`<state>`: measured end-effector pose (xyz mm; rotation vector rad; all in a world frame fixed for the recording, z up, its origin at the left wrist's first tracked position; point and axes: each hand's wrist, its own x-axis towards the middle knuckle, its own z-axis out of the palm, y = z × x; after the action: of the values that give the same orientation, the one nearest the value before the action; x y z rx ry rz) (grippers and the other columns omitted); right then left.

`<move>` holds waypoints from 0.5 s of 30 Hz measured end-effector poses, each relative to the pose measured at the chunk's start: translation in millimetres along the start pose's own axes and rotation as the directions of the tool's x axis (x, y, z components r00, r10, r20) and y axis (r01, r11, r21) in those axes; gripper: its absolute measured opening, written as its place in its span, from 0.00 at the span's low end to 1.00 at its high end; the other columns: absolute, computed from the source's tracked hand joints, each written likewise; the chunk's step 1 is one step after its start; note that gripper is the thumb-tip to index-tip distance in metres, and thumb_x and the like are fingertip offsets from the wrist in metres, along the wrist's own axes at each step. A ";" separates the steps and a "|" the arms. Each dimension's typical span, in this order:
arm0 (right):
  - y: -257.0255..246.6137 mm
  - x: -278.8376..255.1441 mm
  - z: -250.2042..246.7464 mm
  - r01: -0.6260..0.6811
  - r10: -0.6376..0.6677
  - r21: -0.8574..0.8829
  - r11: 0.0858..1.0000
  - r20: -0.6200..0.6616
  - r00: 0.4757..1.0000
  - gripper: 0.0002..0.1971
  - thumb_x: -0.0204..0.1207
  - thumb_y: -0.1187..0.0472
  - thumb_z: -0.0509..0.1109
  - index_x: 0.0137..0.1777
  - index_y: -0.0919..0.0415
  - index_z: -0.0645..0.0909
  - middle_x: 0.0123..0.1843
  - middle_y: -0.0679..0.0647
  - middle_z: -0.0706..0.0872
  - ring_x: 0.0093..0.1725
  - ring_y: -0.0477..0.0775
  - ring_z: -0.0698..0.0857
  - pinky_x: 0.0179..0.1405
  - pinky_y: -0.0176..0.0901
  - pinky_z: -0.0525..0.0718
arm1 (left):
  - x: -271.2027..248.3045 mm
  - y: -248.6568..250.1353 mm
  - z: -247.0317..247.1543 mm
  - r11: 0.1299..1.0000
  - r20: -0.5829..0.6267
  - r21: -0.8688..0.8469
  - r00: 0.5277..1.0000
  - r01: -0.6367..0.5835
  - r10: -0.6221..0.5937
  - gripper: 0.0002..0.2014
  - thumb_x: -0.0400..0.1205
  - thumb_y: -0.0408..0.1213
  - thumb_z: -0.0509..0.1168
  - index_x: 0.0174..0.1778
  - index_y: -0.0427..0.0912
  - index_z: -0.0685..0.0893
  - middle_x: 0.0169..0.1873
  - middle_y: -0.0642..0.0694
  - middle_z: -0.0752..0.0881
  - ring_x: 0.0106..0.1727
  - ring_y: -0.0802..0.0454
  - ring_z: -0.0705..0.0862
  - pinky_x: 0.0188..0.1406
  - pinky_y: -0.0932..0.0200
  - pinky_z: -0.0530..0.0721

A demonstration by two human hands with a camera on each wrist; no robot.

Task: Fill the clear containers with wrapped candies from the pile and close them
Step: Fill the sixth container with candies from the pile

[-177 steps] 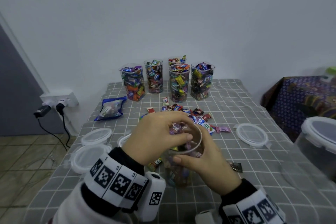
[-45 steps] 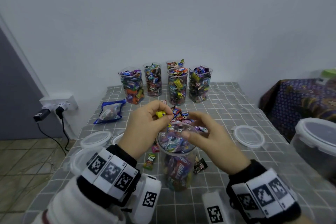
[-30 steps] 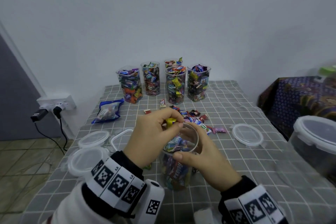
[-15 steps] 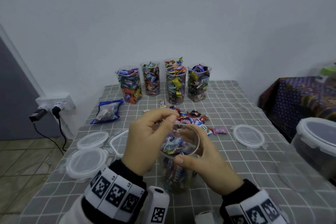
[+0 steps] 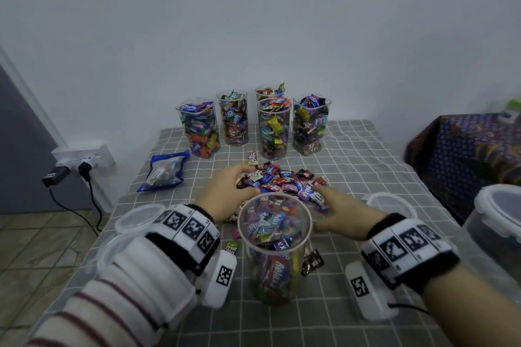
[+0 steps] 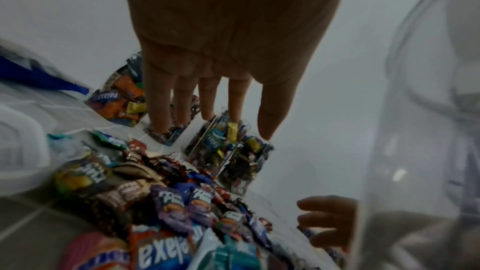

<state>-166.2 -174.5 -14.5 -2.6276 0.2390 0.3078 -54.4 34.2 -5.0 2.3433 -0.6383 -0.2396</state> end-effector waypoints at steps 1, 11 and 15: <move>3.9 8.3 -1.2 -0.045 0.045 -0.015 0.999 -0.026 0.999 0.44 0.74 0.48 0.72 0.83 0.54 0.49 0.82 0.56 0.59 0.78 0.57 0.65 0.75 0.48 0.67 | 7.6 -2.3 2.6 0.999 0.048 0.042 0.999 0.014 -0.016 0.25 0.79 0.46 0.69 0.72 0.50 0.74 0.72 0.48 0.74 0.70 0.49 0.74 0.69 0.49 0.74; 13.3 58.9 -1.9 -0.331 0.330 -0.124 0.935 -0.031 0.944 0.34 0.76 0.50 0.67 0.78 0.58 0.59 0.66 0.61 0.80 0.62 0.60 0.81 0.51 0.43 0.77 | 58.6 -16.8 15.9 0.898 0.187 0.372 0.929 0.233 -0.318 0.45 0.78 0.65 0.60 0.83 0.43 0.51 0.80 0.38 0.62 0.76 0.40 0.69 0.69 0.48 0.72; 2.8 63.7 5.0 -0.252 0.266 -0.196 0.948 0.048 0.963 0.28 0.77 0.46 0.65 0.74 0.59 0.66 0.68 0.60 0.78 0.65 0.61 0.79 0.55 0.42 0.75 | 62.7 -26.5 21.8 0.857 0.197 0.429 0.896 0.286 -0.397 0.47 0.78 0.69 0.55 0.83 0.43 0.46 0.80 0.38 0.63 0.75 0.39 0.71 0.67 0.52 0.73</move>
<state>-106.6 -181.7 -36.5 -2.7645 0.5589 0.5400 2.4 7.0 -38.7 2.8386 -0.4123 -0.6732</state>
